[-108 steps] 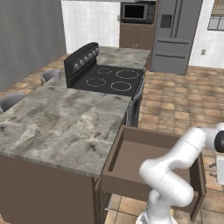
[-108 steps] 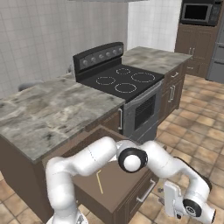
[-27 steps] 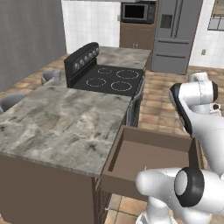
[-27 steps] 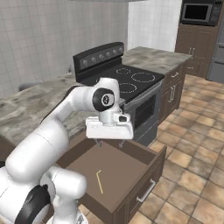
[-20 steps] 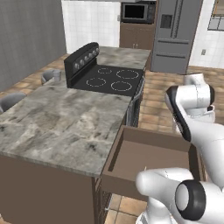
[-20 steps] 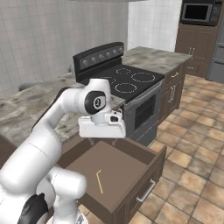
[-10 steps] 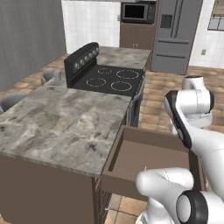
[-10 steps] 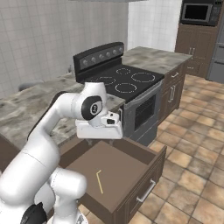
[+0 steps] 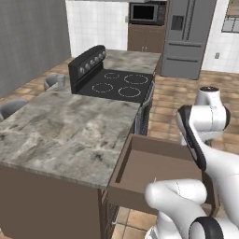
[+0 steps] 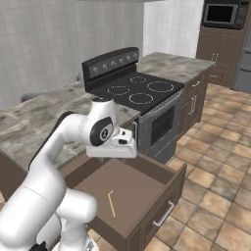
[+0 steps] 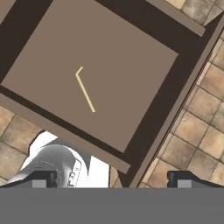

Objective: Take a straw from the drawer in front and place it inside the glass cup on the dining counter.

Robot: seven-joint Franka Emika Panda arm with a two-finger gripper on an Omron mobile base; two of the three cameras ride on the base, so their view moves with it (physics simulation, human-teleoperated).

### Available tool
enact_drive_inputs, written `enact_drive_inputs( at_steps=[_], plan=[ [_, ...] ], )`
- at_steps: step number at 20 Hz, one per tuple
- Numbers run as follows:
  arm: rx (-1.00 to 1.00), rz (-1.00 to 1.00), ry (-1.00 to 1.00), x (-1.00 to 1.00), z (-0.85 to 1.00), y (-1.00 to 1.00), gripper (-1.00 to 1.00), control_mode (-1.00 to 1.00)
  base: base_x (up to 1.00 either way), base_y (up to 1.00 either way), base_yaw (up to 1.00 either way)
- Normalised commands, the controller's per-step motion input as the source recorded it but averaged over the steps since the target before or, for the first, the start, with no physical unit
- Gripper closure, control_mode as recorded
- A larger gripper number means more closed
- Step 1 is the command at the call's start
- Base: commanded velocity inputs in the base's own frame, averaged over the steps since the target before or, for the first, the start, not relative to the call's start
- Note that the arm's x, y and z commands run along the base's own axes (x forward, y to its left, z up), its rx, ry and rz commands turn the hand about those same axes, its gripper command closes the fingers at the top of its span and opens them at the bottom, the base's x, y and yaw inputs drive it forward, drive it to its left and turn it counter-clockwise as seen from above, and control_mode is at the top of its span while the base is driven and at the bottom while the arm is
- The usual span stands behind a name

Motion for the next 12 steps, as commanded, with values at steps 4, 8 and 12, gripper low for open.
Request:
enact_drive_inputs(
  at_steps=[4,8,12],
  plan=[
    [0.0,0.0,-0.14,0.25,-0.08,0.1,-1.0,-1.0,0.0,0.0,0.0],
    [0.0,0.0,-0.04,0.21,-0.18,0.1,-1.0,-1.0,0.0,0.0,0.0],
    [0.0,0.0,0.0,0.24,-0.21,0.14,-1.0,-1.0,0.0,0.0,0.0]
  ],
)
